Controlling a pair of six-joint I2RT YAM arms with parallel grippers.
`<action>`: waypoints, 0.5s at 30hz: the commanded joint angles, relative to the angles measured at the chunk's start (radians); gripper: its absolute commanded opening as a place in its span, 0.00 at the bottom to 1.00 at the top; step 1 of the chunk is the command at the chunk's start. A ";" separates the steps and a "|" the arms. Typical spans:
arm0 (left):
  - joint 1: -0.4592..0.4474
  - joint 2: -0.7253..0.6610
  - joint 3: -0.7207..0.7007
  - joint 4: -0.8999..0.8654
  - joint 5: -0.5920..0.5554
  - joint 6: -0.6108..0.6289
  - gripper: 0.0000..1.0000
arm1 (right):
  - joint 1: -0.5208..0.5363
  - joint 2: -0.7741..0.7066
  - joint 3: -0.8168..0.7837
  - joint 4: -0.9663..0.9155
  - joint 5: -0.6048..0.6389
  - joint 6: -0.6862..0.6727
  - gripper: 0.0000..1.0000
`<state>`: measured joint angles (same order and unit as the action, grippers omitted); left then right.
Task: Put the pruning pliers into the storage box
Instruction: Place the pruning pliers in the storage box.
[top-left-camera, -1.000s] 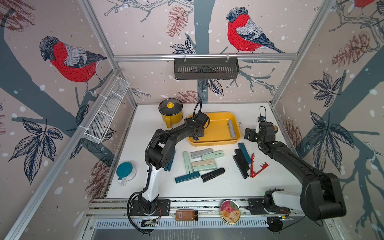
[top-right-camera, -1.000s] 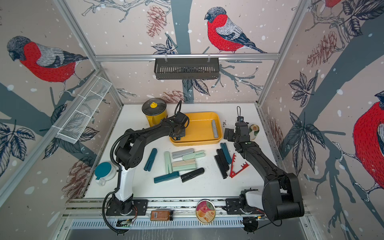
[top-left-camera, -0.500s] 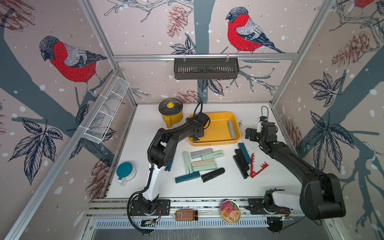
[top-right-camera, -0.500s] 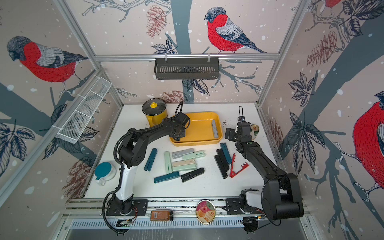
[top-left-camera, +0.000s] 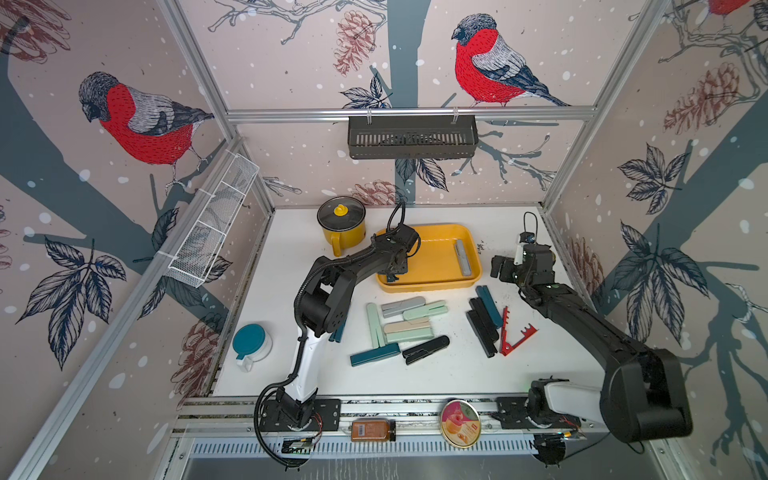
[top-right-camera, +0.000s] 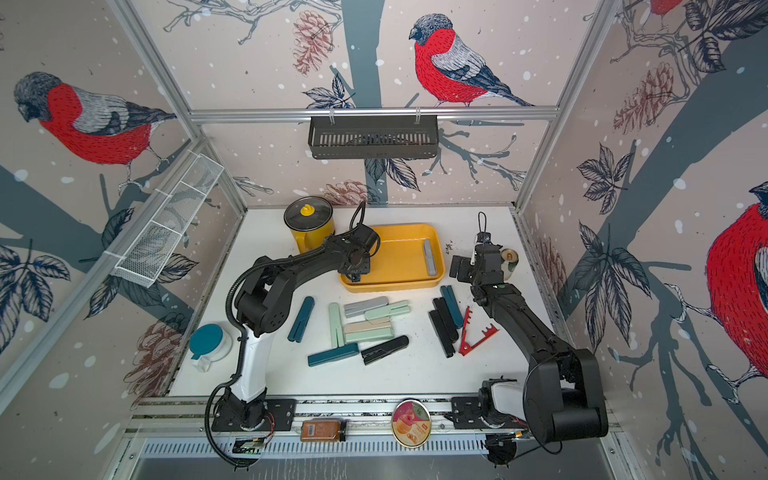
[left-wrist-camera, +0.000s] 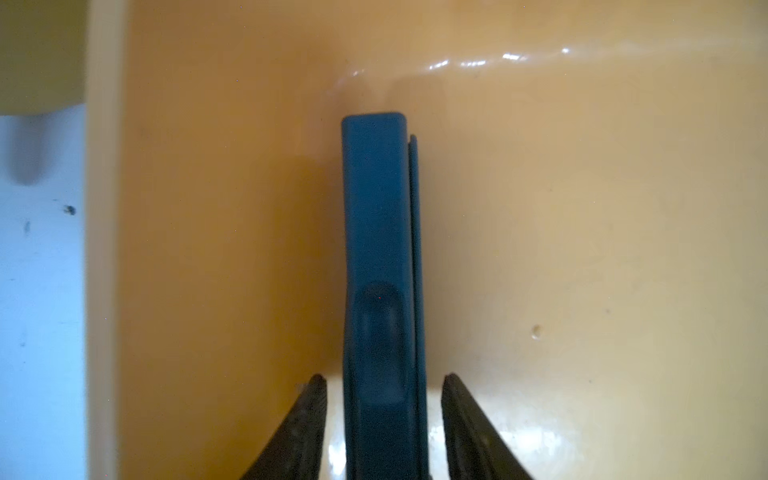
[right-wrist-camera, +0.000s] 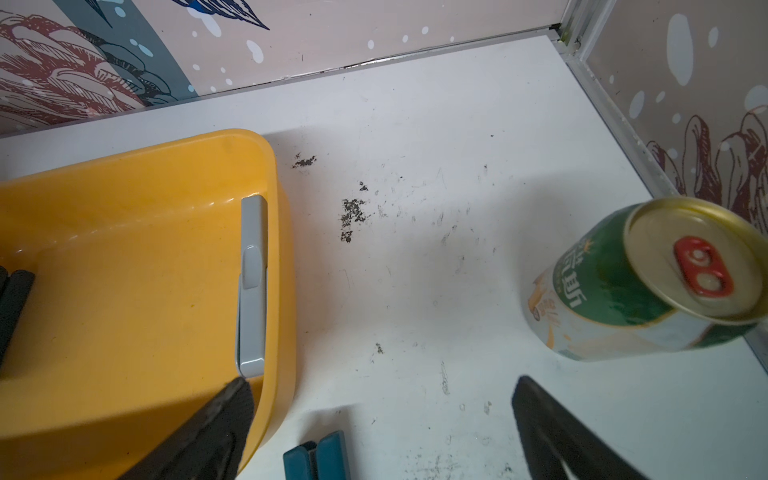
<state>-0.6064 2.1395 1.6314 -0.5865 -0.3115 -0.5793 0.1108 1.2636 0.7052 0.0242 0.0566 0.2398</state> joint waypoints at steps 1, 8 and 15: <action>0.001 -0.032 0.009 -0.004 -0.019 -0.025 0.49 | 0.000 -0.006 -0.004 0.013 -0.025 -0.002 0.98; -0.020 -0.091 -0.004 0.031 -0.056 -0.014 0.63 | 0.016 -0.044 -0.013 0.032 -0.127 -0.054 0.98; -0.068 -0.166 -0.071 0.107 -0.151 0.032 0.86 | 0.135 -0.072 -0.016 0.036 -0.195 -0.166 0.98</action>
<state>-0.6659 1.9991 1.5799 -0.5228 -0.3977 -0.5674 0.2050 1.1980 0.6838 0.0425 -0.0910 0.1486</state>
